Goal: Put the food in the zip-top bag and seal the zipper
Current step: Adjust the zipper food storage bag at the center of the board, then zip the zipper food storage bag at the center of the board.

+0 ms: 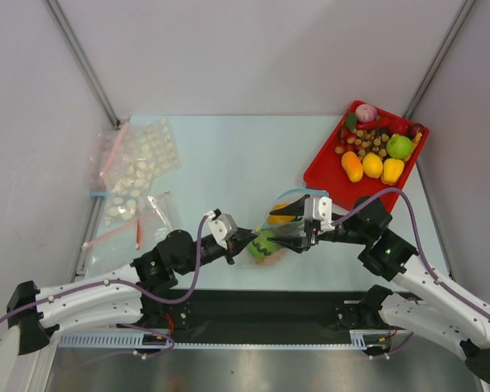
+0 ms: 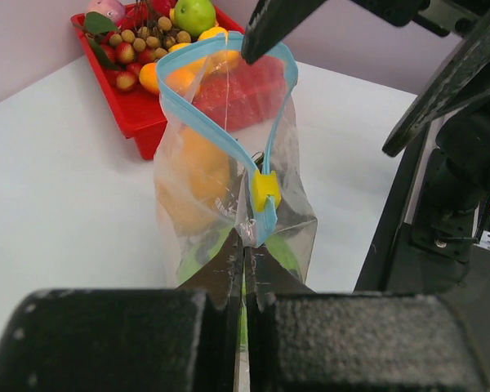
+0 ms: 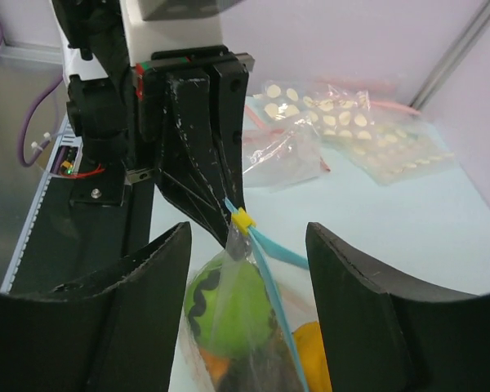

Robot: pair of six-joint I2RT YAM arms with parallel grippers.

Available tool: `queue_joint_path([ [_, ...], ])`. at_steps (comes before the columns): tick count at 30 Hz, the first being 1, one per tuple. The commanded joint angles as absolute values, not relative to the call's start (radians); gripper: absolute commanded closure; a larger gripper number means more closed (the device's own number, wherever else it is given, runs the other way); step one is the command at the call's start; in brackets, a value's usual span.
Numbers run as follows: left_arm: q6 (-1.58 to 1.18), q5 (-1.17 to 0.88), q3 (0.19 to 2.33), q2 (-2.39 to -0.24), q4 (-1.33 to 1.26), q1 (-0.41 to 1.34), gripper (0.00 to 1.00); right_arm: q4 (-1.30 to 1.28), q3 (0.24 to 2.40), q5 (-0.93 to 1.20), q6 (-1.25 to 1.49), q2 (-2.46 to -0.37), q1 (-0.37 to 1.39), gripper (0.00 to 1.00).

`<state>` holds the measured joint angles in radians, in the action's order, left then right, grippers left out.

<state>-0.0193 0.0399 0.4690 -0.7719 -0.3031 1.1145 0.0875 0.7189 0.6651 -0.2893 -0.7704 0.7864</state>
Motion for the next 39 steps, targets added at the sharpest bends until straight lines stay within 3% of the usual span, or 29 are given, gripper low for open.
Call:
queue_joint_path([
  [1,0.025,-0.021,0.469,-0.762,-0.336,1.109,1.0,0.052,0.778,0.718,-0.399,-0.776,0.795,0.37],
  [12,0.029,-0.051,0.469,-0.759,-0.331,1.111,1.0,-0.026,0.828,0.752,-0.5,-0.863,0.808,0.57],
  [25,0.026,-0.064,0.472,-0.759,-0.327,1.109,1.0,-0.066,0.842,0.716,-0.552,-0.902,0.861,0.57],
  [28,0.028,-0.067,0.472,-0.761,-0.325,1.111,1.0,-0.074,0.845,0.724,-0.557,-0.905,0.859,0.63],
  [33,0.026,-0.071,0.471,-0.752,-0.322,1.111,1.0,-0.084,0.848,0.727,-0.561,-0.916,0.862,0.62],
  [39,0.025,-0.072,0.471,-0.744,-0.321,1.111,1.0,-0.107,0.861,0.727,-0.564,-0.928,0.867,0.73],
])
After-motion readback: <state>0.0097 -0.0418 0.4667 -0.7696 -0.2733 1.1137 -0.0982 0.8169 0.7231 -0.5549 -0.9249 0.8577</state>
